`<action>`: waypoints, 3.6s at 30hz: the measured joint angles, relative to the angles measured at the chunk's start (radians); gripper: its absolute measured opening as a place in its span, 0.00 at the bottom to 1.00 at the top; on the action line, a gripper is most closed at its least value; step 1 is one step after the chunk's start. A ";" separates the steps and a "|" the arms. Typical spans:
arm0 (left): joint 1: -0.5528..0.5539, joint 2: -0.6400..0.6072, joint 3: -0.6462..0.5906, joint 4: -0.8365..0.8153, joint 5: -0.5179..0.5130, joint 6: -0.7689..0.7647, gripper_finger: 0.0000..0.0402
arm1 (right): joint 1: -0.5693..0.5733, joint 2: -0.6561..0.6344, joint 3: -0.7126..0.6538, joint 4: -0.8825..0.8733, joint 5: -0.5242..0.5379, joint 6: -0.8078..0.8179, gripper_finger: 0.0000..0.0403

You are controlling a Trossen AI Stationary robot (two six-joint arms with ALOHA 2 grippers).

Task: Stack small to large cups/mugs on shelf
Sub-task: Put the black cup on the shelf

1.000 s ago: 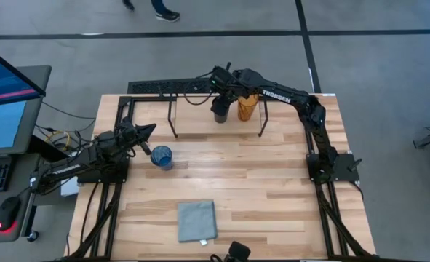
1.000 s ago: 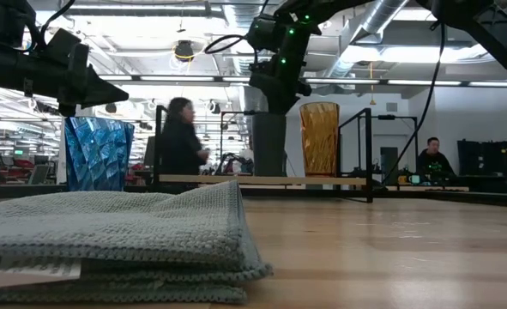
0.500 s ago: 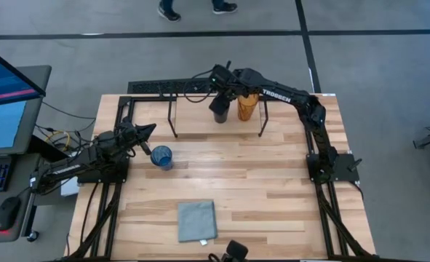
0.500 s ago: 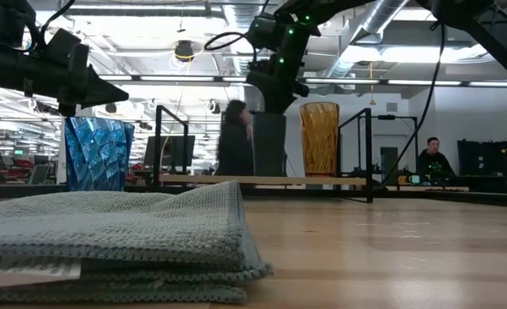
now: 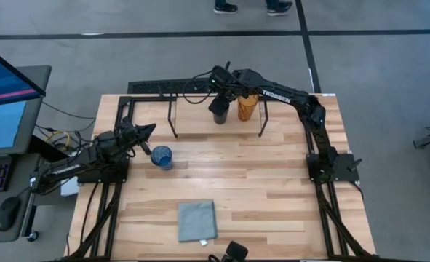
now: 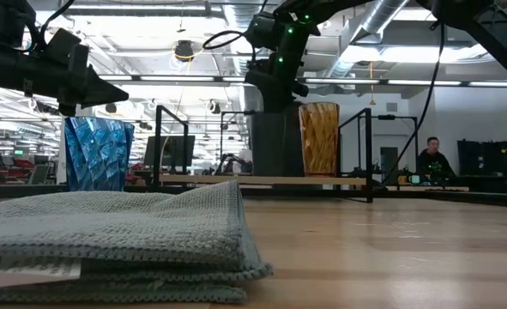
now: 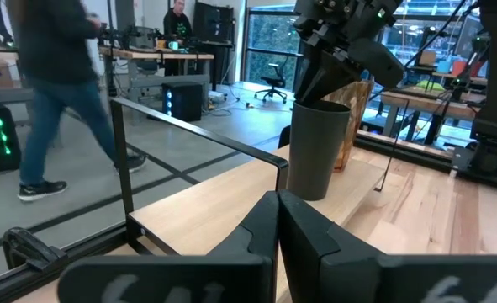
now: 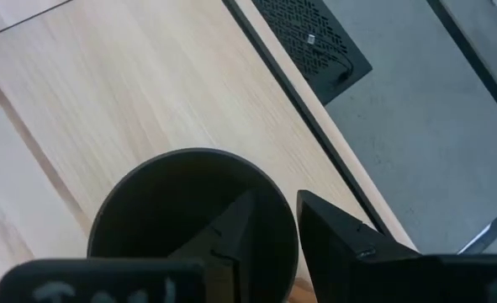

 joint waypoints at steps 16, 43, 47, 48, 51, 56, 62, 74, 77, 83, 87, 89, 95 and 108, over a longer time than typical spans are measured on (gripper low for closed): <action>0.000 0.000 0.000 0.000 0.000 0.000 0.00 | 0.004 0.000 0.002 0.069 0.002 -0.003 0.28; 0.000 0.000 0.000 0.000 0.000 0.000 0.00 | 0.005 0.000 0.099 -0.152 -0.126 0.024 0.28; 0.000 0.000 0.000 0.000 0.001 0.000 0.00 | 0.005 0.000 0.099 -0.140 -0.125 0.034 0.28; 0.000 0.000 0.000 0.000 0.001 0.000 0.00 | 0.005 0.000 0.099 -0.136 -0.125 0.034 0.28; 0.000 0.000 0.000 -0.001 0.008 0.000 0.00 | 0.004 0.000 0.099 -0.113 -0.123 0.045 0.28; 0.000 0.000 0.000 -0.001 0.013 0.000 0.00 | 0.004 0.000 0.099 -0.101 -0.123 0.059 0.28; 0.000 0.000 0.000 -0.001 0.014 0.000 0.00 | 0.009 0.000 0.099 -0.107 -0.124 0.076 0.28; 0.000 0.000 0.000 -0.002 0.017 0.002 0.00 | 0.034 0.059 0.097 -0.139 -0.121 0.072 0.28; 0.000 0.000 0.000 -0.002 0.019 0.028 0.00 | 0.038 0.066 0.098 -0.132 -0.119 0.077 0.28; 0.000 0.000 0.000 -0.002 0.020 0.034 0.00 | 0.036 0.066 0.099 -0.115 -0.111 0.071 0.28; 0.000 0.000 0.000 -0.002 0.020 0.029 0.00 | 0.030 0.066 0.099 -0.090 -0.059 0.068 0.28; 0.000 0.000 0.000 -0.002 0.021 0.028 0.00 | 0.027 0.066 0.099 -0.079 -0.055 0.068 0.28; 0.000 0.000 0.000 -0.002 0.021 0.027 0.00 | 0.022 0.065 0.099 -0.058 -0.055 0.068 0.28; 0.000 0.000 0.000 -0.002 0.022 0.023 0.00 | 0.015 0.066 0.099 -0.023 -0.040 0.068 0.28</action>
